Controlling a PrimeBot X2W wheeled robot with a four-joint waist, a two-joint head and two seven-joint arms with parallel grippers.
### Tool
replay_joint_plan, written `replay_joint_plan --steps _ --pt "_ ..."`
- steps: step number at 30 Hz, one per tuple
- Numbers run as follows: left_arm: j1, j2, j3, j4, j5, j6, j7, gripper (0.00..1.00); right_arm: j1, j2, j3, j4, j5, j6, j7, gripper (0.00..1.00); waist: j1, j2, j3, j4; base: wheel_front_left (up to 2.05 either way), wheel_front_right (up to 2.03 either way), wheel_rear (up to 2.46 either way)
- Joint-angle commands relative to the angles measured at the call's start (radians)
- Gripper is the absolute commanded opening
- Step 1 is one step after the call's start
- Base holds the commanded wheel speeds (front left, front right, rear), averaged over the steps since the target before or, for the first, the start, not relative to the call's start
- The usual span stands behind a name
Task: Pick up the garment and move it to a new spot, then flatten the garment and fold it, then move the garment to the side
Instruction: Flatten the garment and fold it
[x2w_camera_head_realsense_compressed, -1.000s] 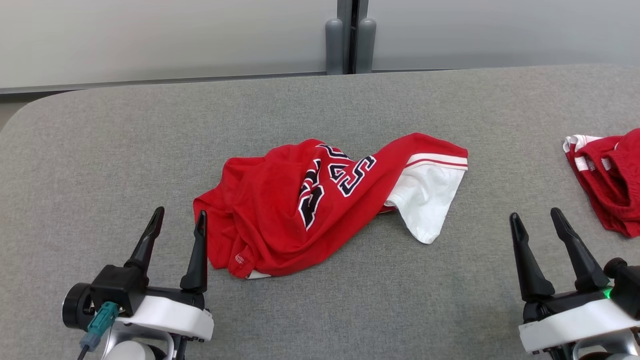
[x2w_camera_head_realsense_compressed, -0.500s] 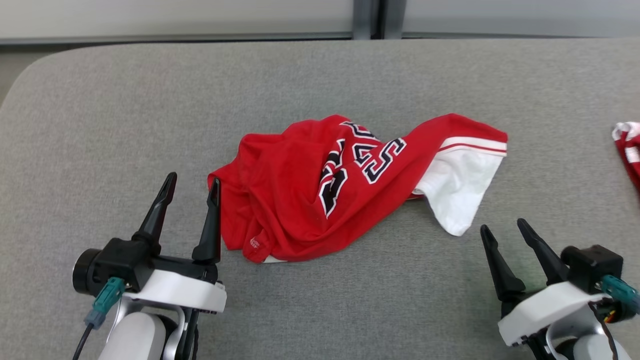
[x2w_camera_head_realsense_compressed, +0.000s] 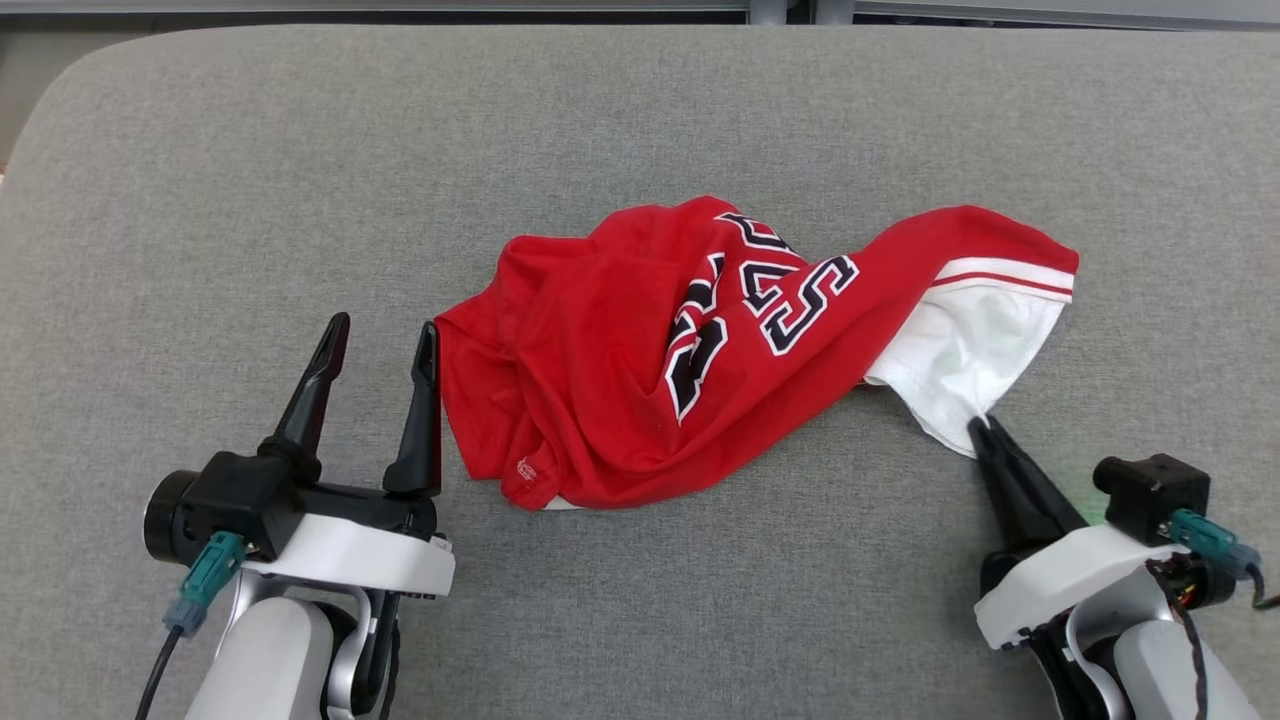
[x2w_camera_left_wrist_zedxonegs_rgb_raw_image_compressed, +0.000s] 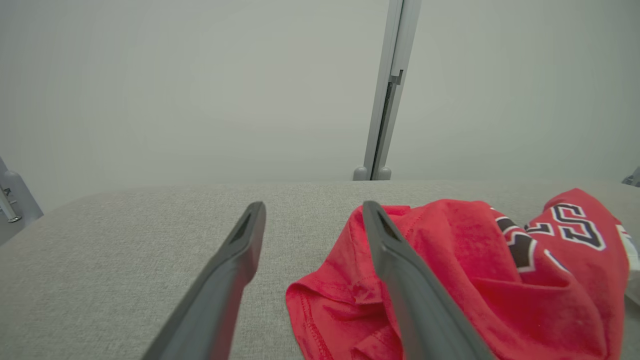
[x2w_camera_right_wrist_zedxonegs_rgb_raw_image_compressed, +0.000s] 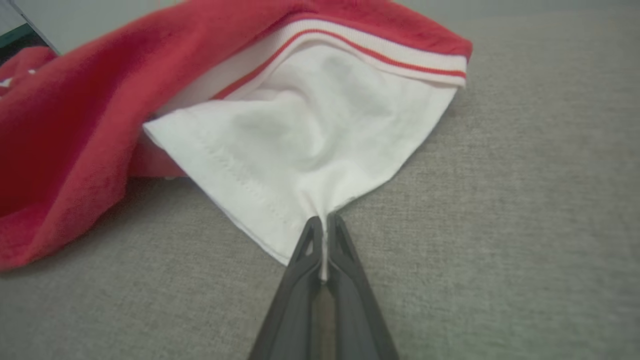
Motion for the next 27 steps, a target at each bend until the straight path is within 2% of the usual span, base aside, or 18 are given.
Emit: replay_joint_plan --steps 1,5,11,12,17,21,22,23,24,27 --pt "-0.005 0.004 0.007 0.000 0.005 0.003 -0.006 1.00 0.014 -0.013 -0.019 -0.001 0.000 -0.001 -0.014 0.00 0.0000 -0.0001 -0.003 -0.010 0.00 0.00 0.00" --pt "-0.001 0.005 0.010 0.000 0.008 0.000 -0.007 1.00 0.040 -0.021 -0.085 -0.044 -0.007 -0.001 -0.031 0.00 0.0000 -0.0001 -0.007 -0.025 0.00 0.00 0.00" --pt "-0.001 0.008 0.014 -0.004 0.010 -0.001 -0.008 1.00 0.108 -0.040 -0.230 -0.106 -0.025 -0.001 0.001 0.00 0.0000 -0.0001 -0.005 -0.042 0.00 0.00 0.00" --pt "-0.001 0.008 0.014 -0.004 0.010 -0.001 -0.008 1.00 0.108 -0.040 -0.230 -0.106 -0.025 -0.001 0.001 0.00 0.0000 -0.0001 -0.005 -0.042 0.00 0.00 0.00" --pt "-0.002 0.010 0.017 -0.002 0.011 -0.003 -0.009 1.00 0.152 -0.022 -0.340 -0.136 -0.017 -0.001 0.033 0.00 0.0000 -0.0001 -0.004 -0.047 0.00 0.00 0.00" --pt "-0.002 0.011 0.018 0.002 0.011 -0.005 -0.008 1.00 0.162 0.002 -0.363 -0.134 -0.012 0.000 0.064 0.00 0.0000 -0.0001 -0.007 -0.048 0.00 0.00 0.00" --pt "0.000 0.012 0.019 0.002 0.011 -0.005 -0.008 1.00 0.161 0.009 -0.355 -0.138 -0.006 0.000 0.066 0.18 0.0000 -0.0001 -0.009 -0.048 0.00 0.00 0.00" --pt "0.002 0.012 0.020 0.004 0.011 -0.005 -0.008 1.00 0.161 0.013 -0.349 -0.143 -0.004 0.000 0.063 0.72 0.0000 -0.0001 -0.011 -0.049 0.00 0.00 0.00" --pt "0.003 0.012 0.020 0.004 0.011 -0.004 -0.008 1.00 0.160 0.017 -0.347 -0.148 -0.007 0.000 0.056 1.00 0.0000 -0.0001 -0.013 -0.050 0.00 0.00 0.00" --pt "0.012 0.014 0.025 0.005 0.011 -0.001 -0.009 1.00 0.153 0.026 -0.335 -0.181 -0.012 0.000 0.024 1.00 0.0000 -0.0001 -0.024 -0.056 0.00 0.00 0.00"
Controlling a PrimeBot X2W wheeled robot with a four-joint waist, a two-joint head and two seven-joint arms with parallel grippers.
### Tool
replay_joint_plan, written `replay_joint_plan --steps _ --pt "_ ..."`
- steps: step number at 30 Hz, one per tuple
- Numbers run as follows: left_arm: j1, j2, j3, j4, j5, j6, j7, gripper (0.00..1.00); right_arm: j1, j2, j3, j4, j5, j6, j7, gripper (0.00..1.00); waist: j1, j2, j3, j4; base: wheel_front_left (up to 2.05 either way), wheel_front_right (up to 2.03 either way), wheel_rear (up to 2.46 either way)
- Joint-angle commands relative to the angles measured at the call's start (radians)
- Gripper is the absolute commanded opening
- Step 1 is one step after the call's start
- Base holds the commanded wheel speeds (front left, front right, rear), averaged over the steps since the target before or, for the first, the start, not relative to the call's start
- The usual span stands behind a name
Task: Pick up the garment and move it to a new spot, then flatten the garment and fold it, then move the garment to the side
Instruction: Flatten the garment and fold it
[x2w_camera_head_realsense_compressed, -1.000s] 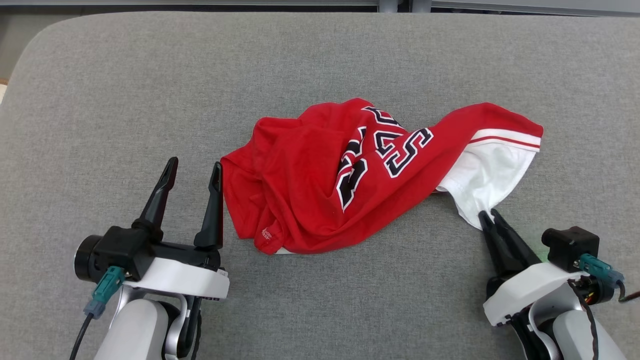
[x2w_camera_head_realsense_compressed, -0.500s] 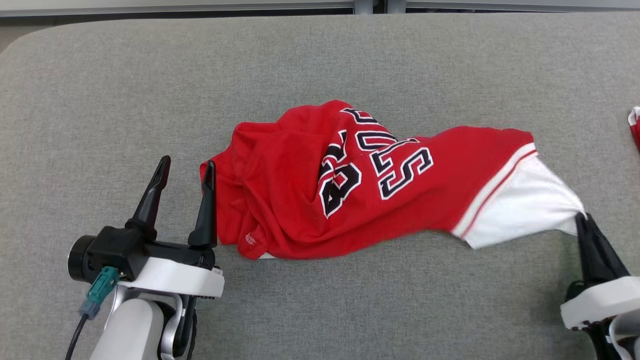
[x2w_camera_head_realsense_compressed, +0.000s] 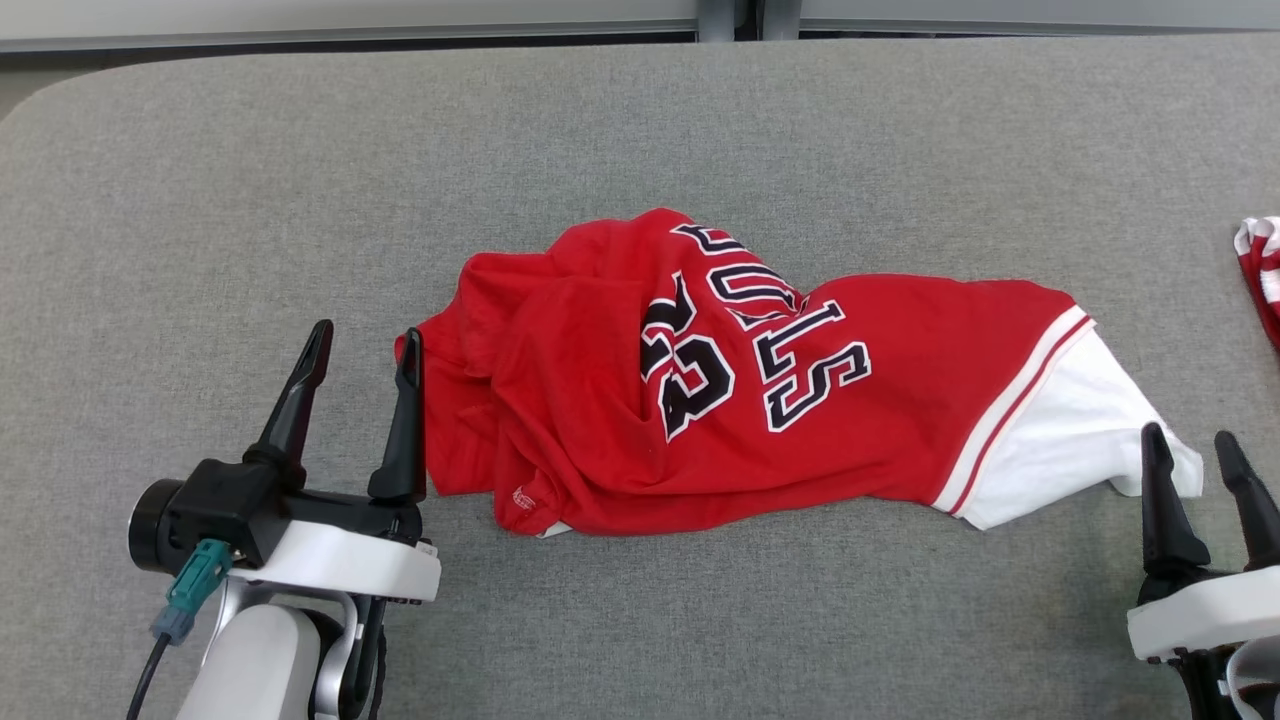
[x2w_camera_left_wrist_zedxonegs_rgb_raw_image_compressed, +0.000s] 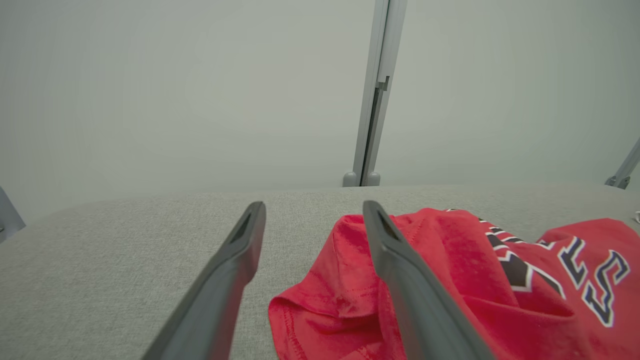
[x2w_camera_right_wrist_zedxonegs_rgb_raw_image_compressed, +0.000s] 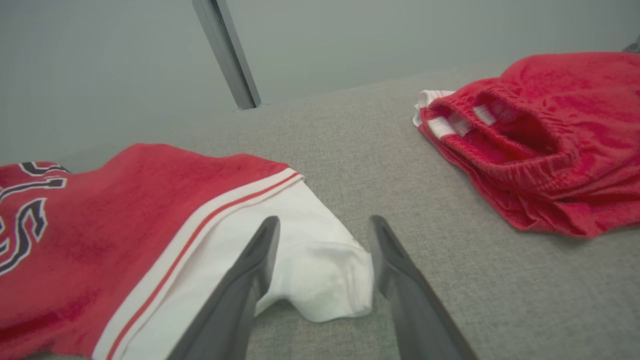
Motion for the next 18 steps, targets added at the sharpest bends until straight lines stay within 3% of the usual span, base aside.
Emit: replay_joint_plan --steps 1,6,18 --pt "0.005 0.008 0.006 0.001 0.004 0.005 -0.004 1.00 -0.006 -0.002 0.002 -0.018 -0.007 0.000 -0.014 1.00 0.0000 0.0000 -0.007 -0.003 0.00 0.00 0.00" --pt "0.031 0.012 0.012 -0.001 0.008 0.012 -0.004 1.00 -0.001 -0.004 0.035 -0.138 -0.053 0.000 -0.059 1.00 0.0000 0.0000 -0.041 -0.014 0.00 0.00 0.00" --pt "0.100 0.030 -0.003 0.008 0.011 0.022 0.009 1.00 0.087 0.003 0.105 -0.298 -0.109 0.000 0.005 1.00 0.0000 0.0000 -0.145 -0.022 0.00 0.00 0.00"
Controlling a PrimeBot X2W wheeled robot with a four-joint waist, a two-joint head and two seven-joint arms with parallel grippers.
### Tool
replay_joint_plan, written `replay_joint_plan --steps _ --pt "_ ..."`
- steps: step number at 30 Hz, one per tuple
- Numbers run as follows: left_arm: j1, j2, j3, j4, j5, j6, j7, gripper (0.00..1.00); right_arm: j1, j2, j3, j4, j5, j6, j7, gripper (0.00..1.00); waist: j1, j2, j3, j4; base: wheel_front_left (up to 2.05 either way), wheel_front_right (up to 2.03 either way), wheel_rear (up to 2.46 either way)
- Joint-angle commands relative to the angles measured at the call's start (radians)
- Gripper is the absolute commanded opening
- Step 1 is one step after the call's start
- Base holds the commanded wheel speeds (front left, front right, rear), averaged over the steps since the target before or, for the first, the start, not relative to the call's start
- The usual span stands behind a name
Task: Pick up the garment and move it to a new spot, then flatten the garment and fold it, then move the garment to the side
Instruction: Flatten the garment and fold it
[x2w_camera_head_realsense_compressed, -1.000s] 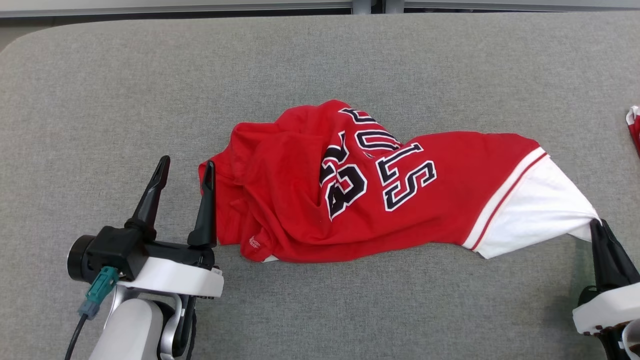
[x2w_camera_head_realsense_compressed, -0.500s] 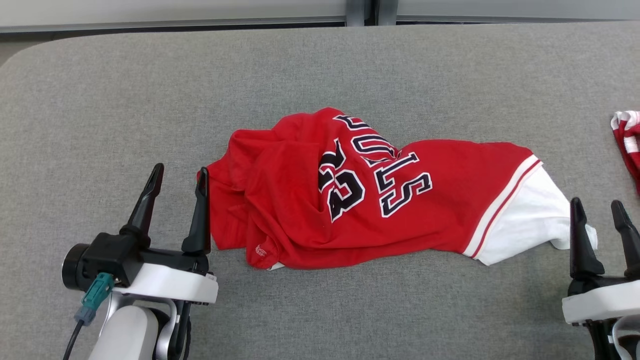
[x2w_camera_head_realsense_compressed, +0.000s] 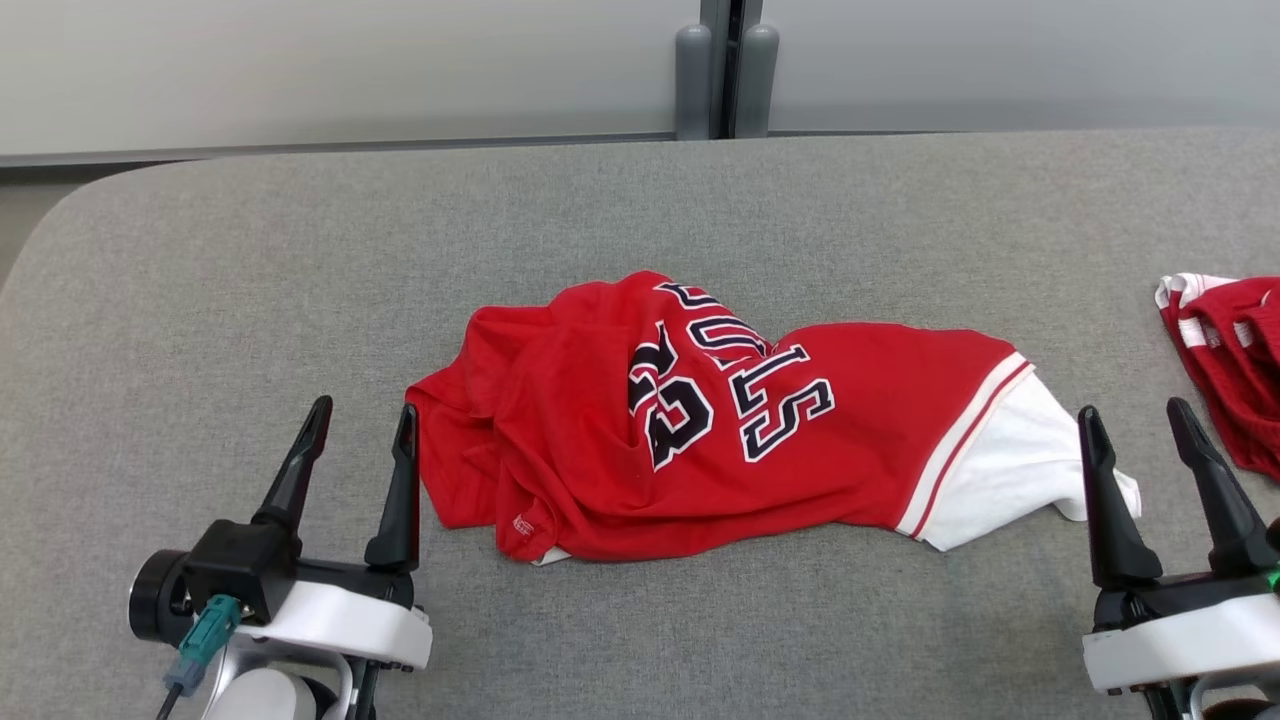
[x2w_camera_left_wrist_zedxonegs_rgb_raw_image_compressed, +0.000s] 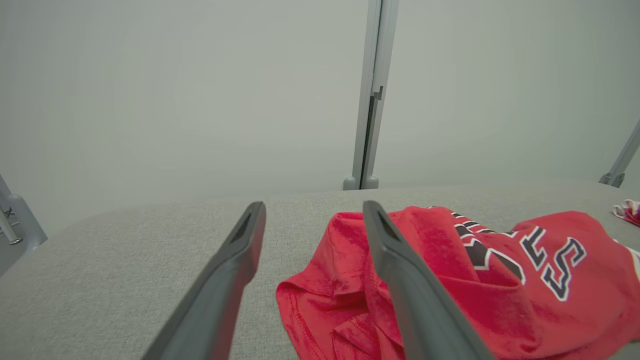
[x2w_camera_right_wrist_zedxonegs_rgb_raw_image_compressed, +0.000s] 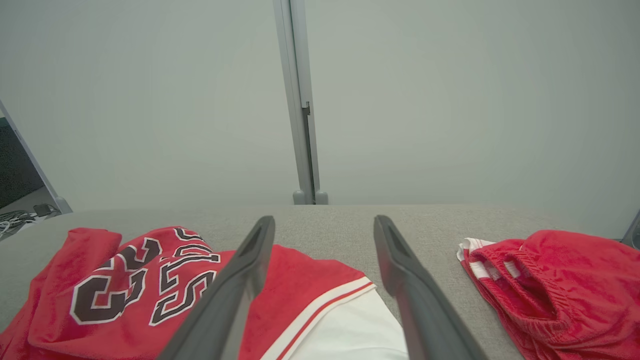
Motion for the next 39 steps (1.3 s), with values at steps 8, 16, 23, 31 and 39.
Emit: replay_joint_plan --steps 8,16,23,31,39 --pt "0.034 0.014 -0.011 -0.010 -0.003 0.011 0.020 1.00 0.051 0.011 0.013 -0.022 0.009 0.000 0.025 1.00 0.0000 -0.0001 -0.045 -0.002 0.00 0.00 0.00" --pt "0.041 0.013 -0.020 -0.021 -0.006 0.019 0.025 1.00 0.053 0.012 0.011 -0.022 0.016 0.000 0.032 1.00 0.0000 -0.0001 -0.052 -0.006 0.00 0.00 0.00" --pt "0.031 0.019 -0.055 -0.029 0.002 -0.004 0.043 1.00 0.056 0.015 0.009 -0.020 0.019 0.000 0.033 1.00 0.0000 -0.0001 -0.056 -0.003 0.00 0.00 0.00" --pt "0.059 0.001 -0.205 0.019 0.004 -0.087 0.208 1.00 0.043 0.018 0.018 -0.022 0.025 0.000 0.040 1.00 0.0000 -0.0001 -0.039 -0.002 0.00 0.00 0.00" --pt "0.024 -0.010 -0.244 0.103 0.011 -0.086 0.261 1.00 0.030 0.023 0.028 -0.016 0.030 0.000 0.035 1.00 0.0000 -0.0001 -0.014 -0.012 0.00 0.00 0.00"
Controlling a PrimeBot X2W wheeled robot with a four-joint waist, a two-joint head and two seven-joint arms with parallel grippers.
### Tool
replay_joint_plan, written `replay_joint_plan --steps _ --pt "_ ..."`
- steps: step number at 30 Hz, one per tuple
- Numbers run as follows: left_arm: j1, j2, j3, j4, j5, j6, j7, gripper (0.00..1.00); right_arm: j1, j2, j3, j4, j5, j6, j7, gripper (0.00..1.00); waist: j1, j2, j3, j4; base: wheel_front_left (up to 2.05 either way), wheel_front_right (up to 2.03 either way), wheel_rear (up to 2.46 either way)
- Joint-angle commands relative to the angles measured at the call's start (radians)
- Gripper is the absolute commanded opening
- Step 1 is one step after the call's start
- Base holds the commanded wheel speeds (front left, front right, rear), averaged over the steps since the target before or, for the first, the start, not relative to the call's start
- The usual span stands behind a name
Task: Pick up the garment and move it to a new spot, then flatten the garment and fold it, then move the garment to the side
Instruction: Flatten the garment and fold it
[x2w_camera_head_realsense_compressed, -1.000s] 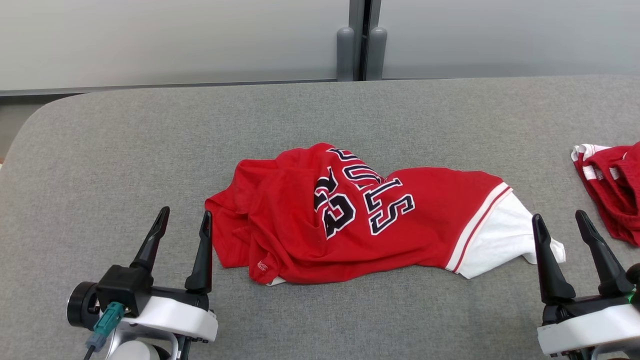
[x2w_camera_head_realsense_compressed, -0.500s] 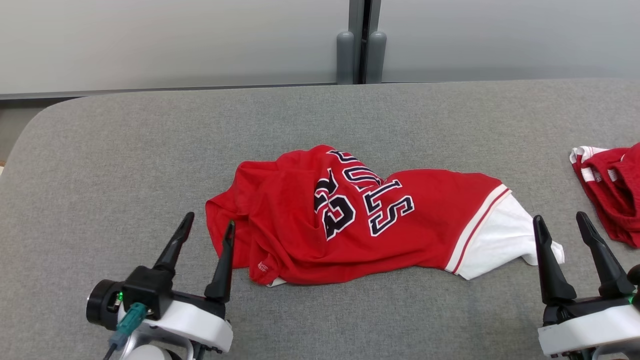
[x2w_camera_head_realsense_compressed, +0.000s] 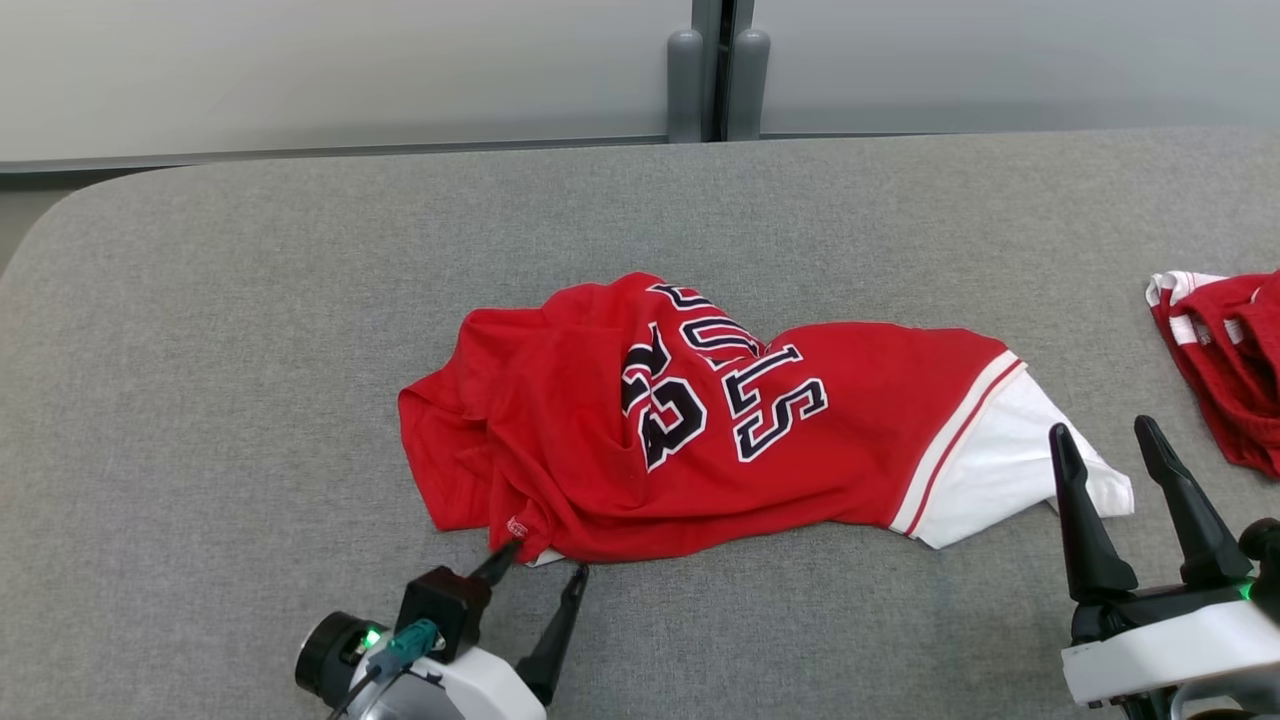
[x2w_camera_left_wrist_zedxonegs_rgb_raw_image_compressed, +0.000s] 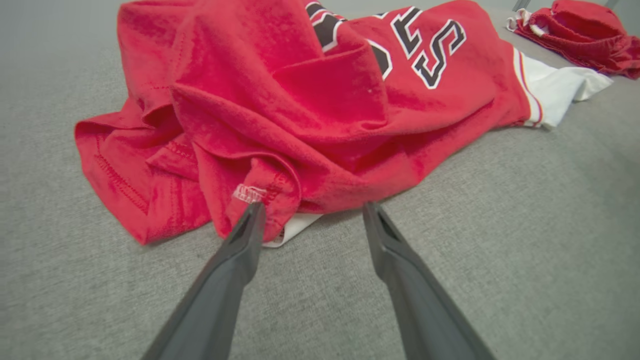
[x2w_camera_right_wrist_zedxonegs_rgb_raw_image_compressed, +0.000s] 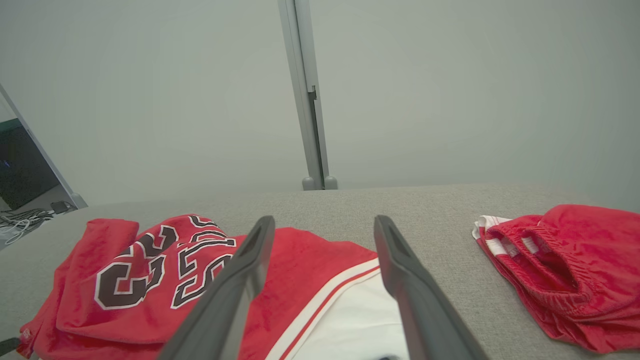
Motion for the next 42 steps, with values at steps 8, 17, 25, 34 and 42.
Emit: replay_joint_plan --steps 8,17,25,34,42 --pt "-0.075 0.030 0.017 0.095 0.019 0.013 -0.017 0.00 -0.022 0.002 0.004 0.009 0.015 0.000 -0.013 1.00 0.0000 0.0000 0.016 -0.017 0.00 0.00 0.00" --pt "-0.076 0.034 0.074 0.040 -0.029 0.036 -0.081 0.00 -0.013 0.007 -0.013 0.015 0.025 0.000 -0.019 1.00 0.0000 0.0000 0.020 -0.010 0.00 0.00 0.00" --pt "-0.068 0.061 0.140 -0.050 -0.079 0.066 -0.069 0.00 -0.027 0.010 -0.018 0.021 0.039 0.000 -0.012 1.00 0.0000 0.0000 0.029 0.006 0.00 0.00 0.00" --pt "-0.025 0.061 0.174 0.010 -0.148 0.076 -0.014 0.00 -0.037 0.022 -0.024 0.029 0.050 0.000 -0.007 1.00 0.0000 0.0000 0.062 -0.004 0.00 0.00 0.00" --pt "0.017 0.033 0.182 0.094 -0.204 0.061 -0.031 0.00 -0.046 0.031 -0.040 0.032 0.055 0.000 -0.001 1.00 0.0000 0.0000 0.086 0.013 0.00 0.00 0.00"
